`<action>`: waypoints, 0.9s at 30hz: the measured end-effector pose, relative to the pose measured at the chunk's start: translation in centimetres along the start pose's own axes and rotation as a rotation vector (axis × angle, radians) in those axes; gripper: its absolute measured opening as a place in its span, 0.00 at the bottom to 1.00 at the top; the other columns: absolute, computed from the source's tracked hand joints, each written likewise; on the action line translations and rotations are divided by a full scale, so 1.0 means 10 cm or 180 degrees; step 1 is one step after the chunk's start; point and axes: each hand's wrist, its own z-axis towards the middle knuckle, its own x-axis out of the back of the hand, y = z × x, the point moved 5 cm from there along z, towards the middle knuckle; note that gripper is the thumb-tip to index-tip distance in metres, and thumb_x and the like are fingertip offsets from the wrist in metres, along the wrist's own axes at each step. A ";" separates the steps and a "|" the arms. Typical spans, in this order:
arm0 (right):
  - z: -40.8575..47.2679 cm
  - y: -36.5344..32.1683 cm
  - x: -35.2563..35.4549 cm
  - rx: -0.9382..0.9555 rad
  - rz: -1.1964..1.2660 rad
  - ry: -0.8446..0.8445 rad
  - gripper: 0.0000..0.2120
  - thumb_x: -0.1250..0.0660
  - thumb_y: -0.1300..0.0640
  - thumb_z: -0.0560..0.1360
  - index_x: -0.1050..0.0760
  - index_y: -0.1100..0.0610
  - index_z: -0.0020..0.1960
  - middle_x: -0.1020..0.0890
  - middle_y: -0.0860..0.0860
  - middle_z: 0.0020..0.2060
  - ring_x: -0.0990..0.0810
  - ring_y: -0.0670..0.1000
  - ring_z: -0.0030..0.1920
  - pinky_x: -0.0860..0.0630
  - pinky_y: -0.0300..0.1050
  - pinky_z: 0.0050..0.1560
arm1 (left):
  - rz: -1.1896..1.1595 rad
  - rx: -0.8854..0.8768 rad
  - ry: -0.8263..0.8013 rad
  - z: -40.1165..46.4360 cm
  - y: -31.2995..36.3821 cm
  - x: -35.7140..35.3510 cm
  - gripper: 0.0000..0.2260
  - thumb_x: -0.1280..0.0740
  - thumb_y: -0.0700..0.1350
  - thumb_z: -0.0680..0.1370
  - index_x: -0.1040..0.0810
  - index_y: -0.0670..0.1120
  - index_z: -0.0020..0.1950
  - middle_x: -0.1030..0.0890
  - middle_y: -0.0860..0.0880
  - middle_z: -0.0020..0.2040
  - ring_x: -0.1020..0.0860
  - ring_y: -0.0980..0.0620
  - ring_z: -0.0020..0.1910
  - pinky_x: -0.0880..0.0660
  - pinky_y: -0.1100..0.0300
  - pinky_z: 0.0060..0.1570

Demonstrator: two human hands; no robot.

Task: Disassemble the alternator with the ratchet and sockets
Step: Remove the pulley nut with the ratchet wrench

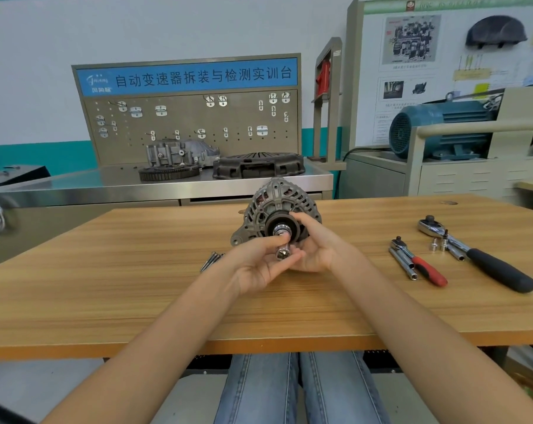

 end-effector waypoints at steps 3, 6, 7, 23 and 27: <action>0.01 0.02 0.01 -0.0008 -0.0034 -0.0109 0.26 0.33 0.46 0.73 0.29 0.64 0.62 0.19 0.60 0.45 0.19 0.56 0.42 0.21 0.49 0.44 | -0.0341 0.0196 -0.0251 -0.01 -0.04 0.00 0.09 0.33 0.32 0.71 0.22 0.31 0.51 0.19 0.35 0.41 0.17 0.42 0.35 0.19 0.55 0.30; 0.03 0.02 0.01 0.0022 -0.0072 -0.0168 0.24 0.34 0.45 0.74 0.27 0.66 0.57 0.17 0.60 0.41 0.17 0.56 0.39 0.19 0.46 0.42 | -0.0505 0.0330 -0.0472 -0.01 -0.05 -0.04 0.12 0.35 0.31 0.71 0.23 0.31 0.54 0.19 0.34 0.44 0.16 0.41 0.37 0.18 0.51 0.34; 0.04 0.01 0.03 0.0052 -0.0076 -0.0157 0.24 0.34 0.45 0.74 0.26 0.66 0.57 0.17 0.60 0.41 0.17 0.54 0.40 0.19 0.45 0.46 | -0.0481 0.0356 -0.0473 0.00 -0.04 -0.05 0.11 0.36 0.32 0.73 0.24 0.31 0.54 0.19 0.35 0.43 0.17 0.41 0.36 0.18 0.50 0.34; 0.16 -0.11 -0.05 0.0322 -0.0373 0.0452 0.22 0.36 0.43 0.75 0.24 0.64 0.45 0.23 0.57 0.42 0.25 0.53 0.47 0.29 0.44 0.65 | 0.0083 0.0027 0.0339 0.23 -0.15 -0.21 0.17 0.44 0.48 0.84 0.35 0.44 0.36 0.35 0.52 0.19 0.39 0.59 0.13 0.46 0.70 0.13; 0.18 -0.13 -0.11 0.0605 -0.0292 0.0459 0.21 0.39 0.46 0.78 0.25 0.66 0.46 0.23 0.60 0.45 0.26 0.55 0.42 0.28 0.43 0.57 | -0.0254 0.0015 0.0131 0.22 -0.19 -0.22 0.17 0.45 0.48 0.84 0.36 0.45 0.36 0.36 0.52 0.18 0.41 0.59 0.13 0.47 0.69 0.11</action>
